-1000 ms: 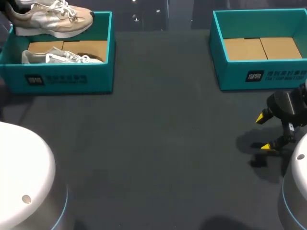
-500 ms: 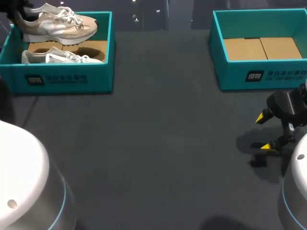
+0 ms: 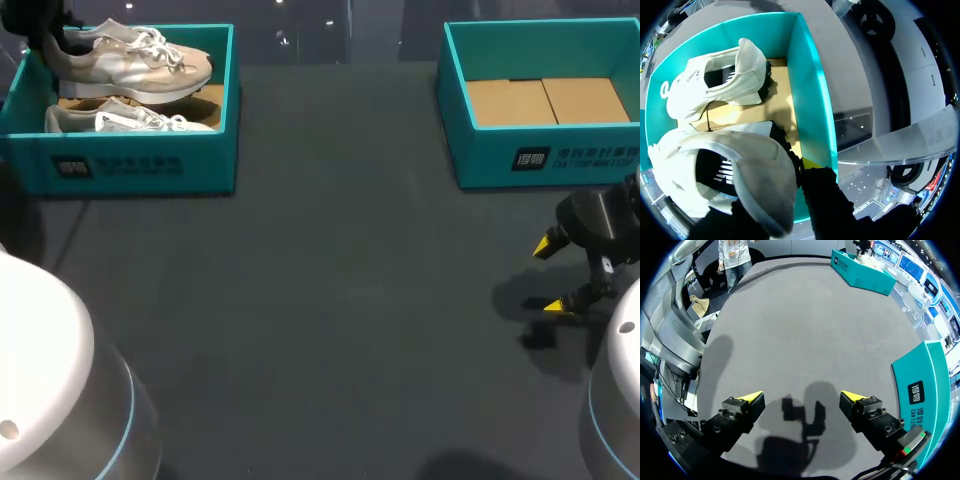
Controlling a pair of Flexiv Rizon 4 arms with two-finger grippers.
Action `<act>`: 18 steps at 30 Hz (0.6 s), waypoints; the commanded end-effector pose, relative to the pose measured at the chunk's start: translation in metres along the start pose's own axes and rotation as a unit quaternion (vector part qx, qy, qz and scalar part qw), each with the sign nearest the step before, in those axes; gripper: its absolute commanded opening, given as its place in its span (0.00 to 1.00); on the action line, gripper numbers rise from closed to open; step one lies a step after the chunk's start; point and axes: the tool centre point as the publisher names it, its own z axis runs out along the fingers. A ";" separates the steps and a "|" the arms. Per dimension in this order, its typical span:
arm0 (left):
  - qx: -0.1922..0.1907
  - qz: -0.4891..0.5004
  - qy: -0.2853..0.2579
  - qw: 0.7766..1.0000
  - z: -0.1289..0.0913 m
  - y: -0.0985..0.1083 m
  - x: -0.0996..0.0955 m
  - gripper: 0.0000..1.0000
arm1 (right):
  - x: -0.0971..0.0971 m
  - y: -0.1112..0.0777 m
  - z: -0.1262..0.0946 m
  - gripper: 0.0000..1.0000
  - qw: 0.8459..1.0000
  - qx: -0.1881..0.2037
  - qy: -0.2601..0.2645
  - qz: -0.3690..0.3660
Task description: Take the shoe out of the shoebox, open the shoe tongue, remove and reinsert the insole, then place the shoe into the shoebox
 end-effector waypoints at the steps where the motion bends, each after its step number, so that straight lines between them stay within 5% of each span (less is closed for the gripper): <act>1: 0.005 -0.008 0.003 1.000 0.008 0.009 -0.004 0.00 | 0.002 0.000 0.000 1.00 1.000 0.001 -0.001 0.000; 18: 0.006 -0.011 0.010 1.000 0.036 0.022 -0.009 0.00 | 0.002 0.000 0.000 1.00 1.000 0.001 -0.001 0.000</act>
